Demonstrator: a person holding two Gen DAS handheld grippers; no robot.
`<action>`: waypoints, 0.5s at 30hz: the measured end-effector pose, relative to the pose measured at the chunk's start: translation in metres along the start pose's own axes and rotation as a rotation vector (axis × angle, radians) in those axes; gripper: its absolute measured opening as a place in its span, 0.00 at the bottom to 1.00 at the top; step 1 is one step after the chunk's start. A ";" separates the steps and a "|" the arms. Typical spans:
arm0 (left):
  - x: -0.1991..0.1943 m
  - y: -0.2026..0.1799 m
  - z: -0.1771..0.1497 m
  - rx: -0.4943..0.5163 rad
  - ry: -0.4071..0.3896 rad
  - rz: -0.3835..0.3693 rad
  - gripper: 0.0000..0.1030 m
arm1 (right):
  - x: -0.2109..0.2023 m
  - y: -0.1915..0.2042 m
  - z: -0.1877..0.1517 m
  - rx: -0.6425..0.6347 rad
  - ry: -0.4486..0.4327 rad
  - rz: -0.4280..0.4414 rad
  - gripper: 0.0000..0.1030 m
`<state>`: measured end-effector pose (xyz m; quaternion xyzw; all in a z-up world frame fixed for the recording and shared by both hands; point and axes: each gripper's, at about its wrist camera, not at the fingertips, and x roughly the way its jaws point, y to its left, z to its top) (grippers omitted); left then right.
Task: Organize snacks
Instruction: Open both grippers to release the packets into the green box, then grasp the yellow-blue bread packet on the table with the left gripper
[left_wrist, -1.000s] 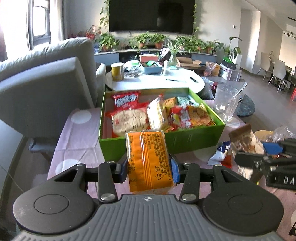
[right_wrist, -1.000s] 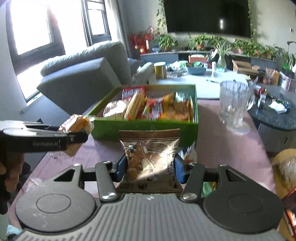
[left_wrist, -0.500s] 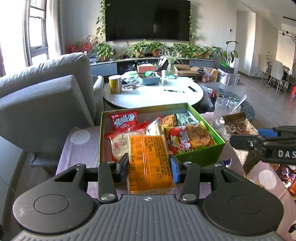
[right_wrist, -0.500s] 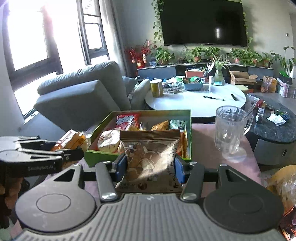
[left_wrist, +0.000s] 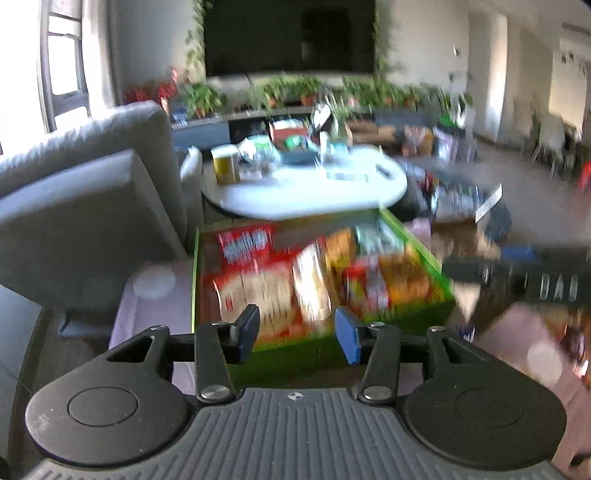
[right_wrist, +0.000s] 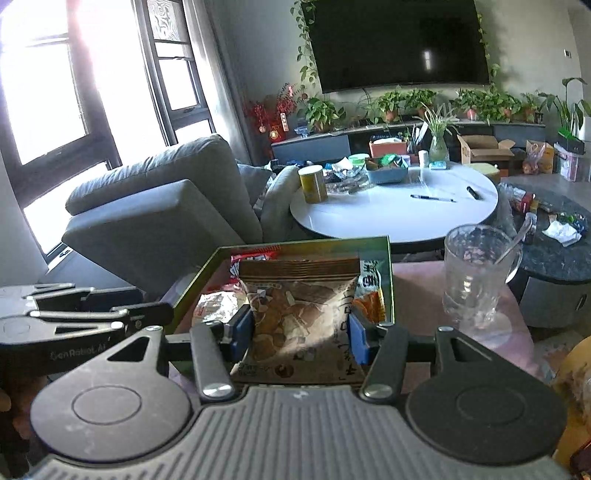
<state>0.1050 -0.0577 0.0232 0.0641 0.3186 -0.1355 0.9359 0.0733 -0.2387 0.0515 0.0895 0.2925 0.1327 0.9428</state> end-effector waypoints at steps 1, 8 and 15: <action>0.004 -0.002 -0.007 0.014 0.021 -0.006 0.49 | 0.001 -0.002 -0.001 0.005 0.006 -0.006 0.65; 0.021 -0.016 -0.047 0.073 0.149 -0.065 0.69 | 0.000 -0.015 -0.008 0.047 0.028 -0.038 0.65; 0.034 -0.038 -0.063 0.155 0.204 -0.128 0.76 | -0.002 -0.020 -0.013 0.063 0.037 -0.053 0.65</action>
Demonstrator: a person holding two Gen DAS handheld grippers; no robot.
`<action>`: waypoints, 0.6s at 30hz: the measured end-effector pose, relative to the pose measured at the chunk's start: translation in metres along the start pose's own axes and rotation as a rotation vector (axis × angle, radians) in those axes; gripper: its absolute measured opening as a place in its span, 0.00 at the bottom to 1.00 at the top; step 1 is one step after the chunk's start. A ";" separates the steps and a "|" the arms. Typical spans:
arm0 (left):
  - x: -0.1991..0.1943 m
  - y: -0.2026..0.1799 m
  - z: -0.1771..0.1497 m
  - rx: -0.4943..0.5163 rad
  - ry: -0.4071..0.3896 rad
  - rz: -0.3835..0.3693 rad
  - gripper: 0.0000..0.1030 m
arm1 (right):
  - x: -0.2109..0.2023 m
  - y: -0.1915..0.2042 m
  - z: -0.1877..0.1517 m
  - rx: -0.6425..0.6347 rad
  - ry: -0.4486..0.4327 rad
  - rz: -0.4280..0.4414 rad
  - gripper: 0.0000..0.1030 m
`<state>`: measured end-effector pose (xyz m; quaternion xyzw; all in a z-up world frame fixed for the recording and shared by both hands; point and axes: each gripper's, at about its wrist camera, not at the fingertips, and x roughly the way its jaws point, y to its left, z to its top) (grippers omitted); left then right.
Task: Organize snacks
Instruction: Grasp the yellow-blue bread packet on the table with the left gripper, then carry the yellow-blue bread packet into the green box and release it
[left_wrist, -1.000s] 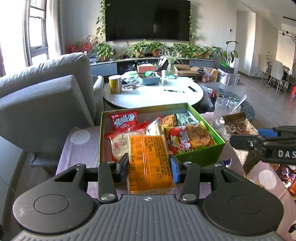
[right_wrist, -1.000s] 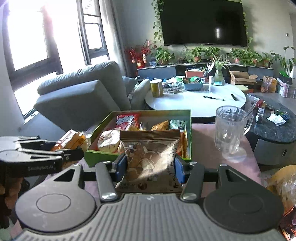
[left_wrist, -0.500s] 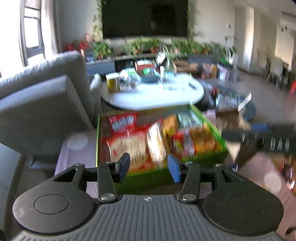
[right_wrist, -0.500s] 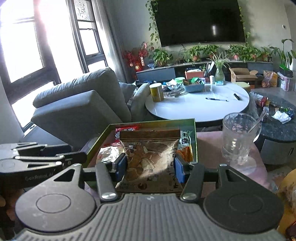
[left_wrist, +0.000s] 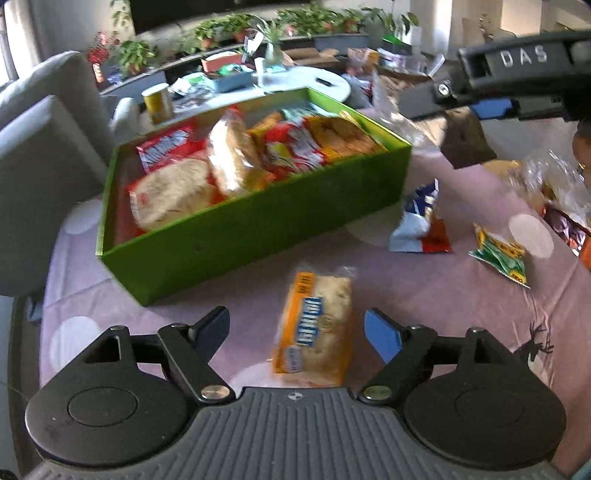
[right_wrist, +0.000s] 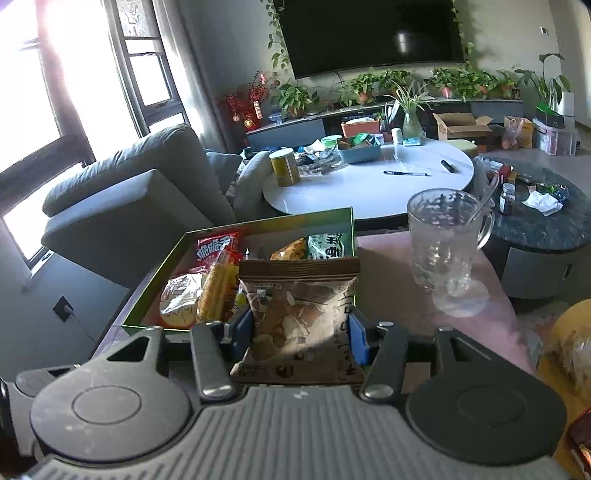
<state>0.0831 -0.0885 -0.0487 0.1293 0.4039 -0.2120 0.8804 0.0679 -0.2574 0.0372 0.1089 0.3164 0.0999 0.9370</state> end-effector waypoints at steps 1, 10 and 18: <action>0.004 -0.002 0.001 -0.002 0.006 -0.010 0.76 | 0.000 0.000 -0.001 0.002 0.003 0.000 0.65; 0.030 -0.002 0.002 -0.051 0.051 -0.031 0.37 | -0.001 0.000 -0.008 0.006 0.022 0.000 0.65; -0.013 0.007 0.006 -0.090 -0.050 0.010 0.37 | -0.011 0.003 -0.009 0.005 0.004 0.009 0.65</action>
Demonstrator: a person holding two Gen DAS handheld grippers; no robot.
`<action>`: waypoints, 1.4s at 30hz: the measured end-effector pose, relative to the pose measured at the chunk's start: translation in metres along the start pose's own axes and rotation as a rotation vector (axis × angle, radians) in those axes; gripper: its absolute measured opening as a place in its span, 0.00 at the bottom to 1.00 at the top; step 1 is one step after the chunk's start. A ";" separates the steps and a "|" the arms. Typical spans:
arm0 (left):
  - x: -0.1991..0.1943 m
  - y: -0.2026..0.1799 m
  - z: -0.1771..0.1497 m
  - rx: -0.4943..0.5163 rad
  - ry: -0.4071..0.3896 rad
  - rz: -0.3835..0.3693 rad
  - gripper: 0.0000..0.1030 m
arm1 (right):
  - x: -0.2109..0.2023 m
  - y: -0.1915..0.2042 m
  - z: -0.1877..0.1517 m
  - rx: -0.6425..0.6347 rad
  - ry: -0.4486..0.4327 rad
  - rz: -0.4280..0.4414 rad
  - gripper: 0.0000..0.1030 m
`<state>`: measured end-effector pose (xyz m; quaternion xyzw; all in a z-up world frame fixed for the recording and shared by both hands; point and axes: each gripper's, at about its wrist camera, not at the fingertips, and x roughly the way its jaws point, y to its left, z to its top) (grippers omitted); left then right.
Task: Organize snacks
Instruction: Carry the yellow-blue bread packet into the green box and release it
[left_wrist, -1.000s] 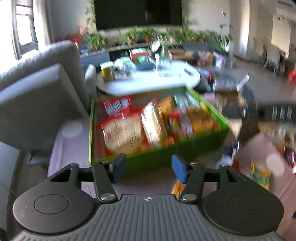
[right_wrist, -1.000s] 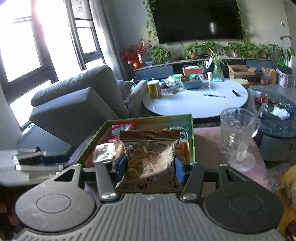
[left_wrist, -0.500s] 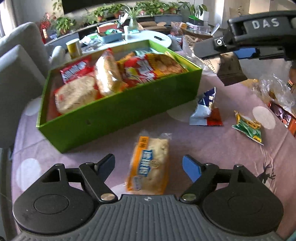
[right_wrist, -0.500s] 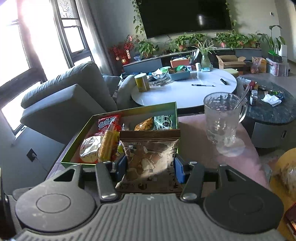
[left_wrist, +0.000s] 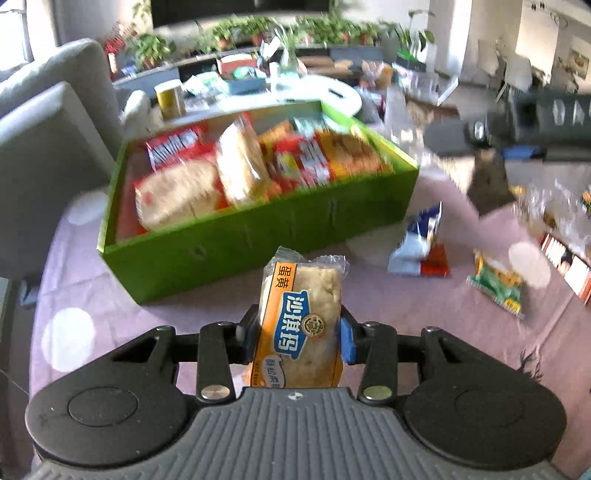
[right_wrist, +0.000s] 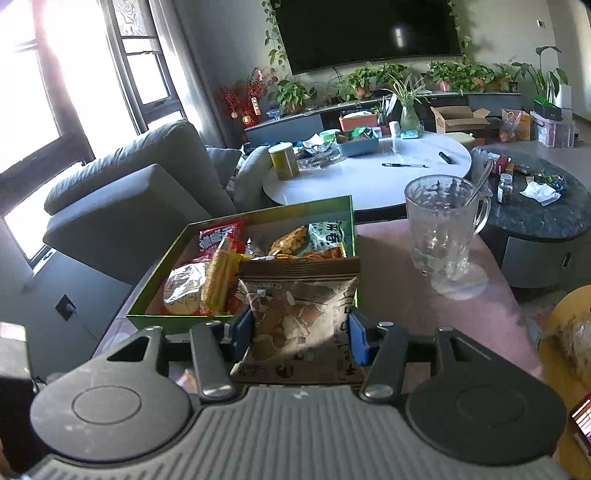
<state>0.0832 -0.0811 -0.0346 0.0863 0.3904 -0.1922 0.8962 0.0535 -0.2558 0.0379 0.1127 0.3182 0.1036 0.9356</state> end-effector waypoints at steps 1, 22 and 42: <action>-0.007 0.002 0.002 -0.006 -0.016 0.006 0.37 | -0.002 0.002 0.000 -0.005 -0.003 0.002 0.65; -0.061 0.023 0.085 -0.033 -0.235 0.074 0.37 | -0.016 0.012 0.058 -0.063 -0.128 0.041 0.65; 0.034 0.073 0.152 -0.103 -0.157 0.118 0.37 | 0.097 0.009 0.087 -0.063 -0.018 0.021 0.65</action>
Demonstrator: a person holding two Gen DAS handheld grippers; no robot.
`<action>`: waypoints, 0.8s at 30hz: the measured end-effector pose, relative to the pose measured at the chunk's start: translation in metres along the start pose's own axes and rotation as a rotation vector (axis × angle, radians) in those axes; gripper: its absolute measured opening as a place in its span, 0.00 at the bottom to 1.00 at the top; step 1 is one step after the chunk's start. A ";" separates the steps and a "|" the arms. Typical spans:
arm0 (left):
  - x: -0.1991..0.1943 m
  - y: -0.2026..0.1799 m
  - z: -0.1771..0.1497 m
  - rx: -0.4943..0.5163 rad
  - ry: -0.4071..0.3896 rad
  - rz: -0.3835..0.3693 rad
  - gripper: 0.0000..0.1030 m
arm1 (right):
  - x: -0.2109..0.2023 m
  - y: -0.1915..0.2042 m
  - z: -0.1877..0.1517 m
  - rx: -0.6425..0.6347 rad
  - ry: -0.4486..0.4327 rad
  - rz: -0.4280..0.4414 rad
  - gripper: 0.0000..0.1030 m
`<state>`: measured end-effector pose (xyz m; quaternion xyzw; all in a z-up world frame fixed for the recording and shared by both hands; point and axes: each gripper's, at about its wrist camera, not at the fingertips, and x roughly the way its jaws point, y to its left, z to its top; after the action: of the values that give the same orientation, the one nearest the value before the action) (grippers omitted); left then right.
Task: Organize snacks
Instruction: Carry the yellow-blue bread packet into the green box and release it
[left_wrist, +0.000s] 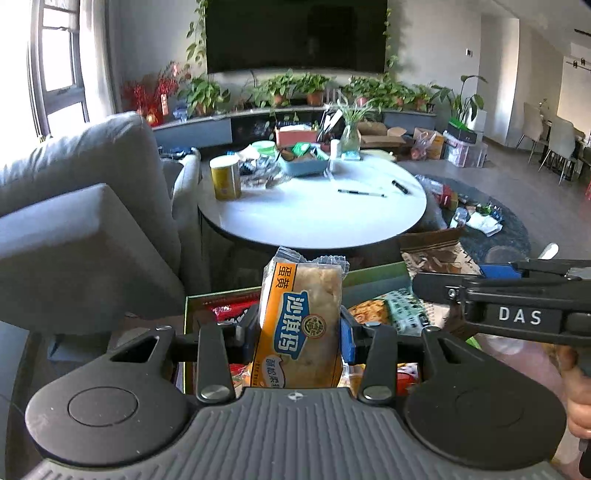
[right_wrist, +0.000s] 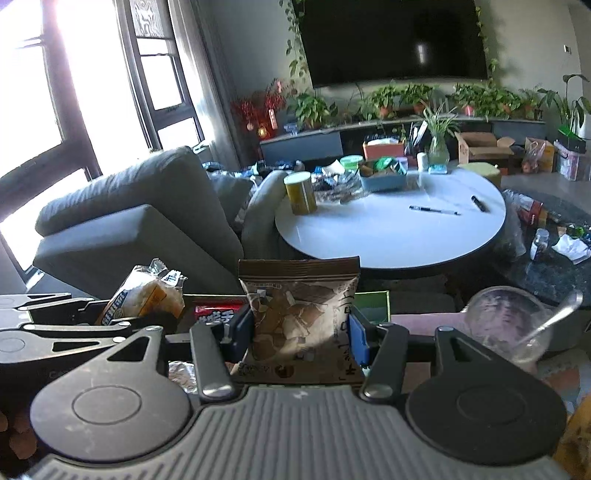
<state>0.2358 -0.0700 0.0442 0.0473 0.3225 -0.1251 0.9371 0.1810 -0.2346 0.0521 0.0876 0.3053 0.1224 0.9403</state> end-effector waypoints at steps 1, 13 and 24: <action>0.005 0.001 -0.001 -0.002 0.008 0.000 0.37 | 0.006 0.000 0.000 0.001 0.008 0.000 0.65; 0.050 0.011 -0.014 -0.028 0.078 -0.007 0.38 | 0.050 0.005 -0.009 0.010 0.091 0.002 0.65; 0.031 0.020 -0.019 -0.056 0.036 0.004 0.58 | 0.037 -0.007 -0.012 0.083 0.088 -0.011 0.65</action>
<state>0.2535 -0.0539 0.0104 0.0242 0.3426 -0.1133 0.9323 0.2045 -0.2299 0.0204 0.1191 0.3515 0.1081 0.9223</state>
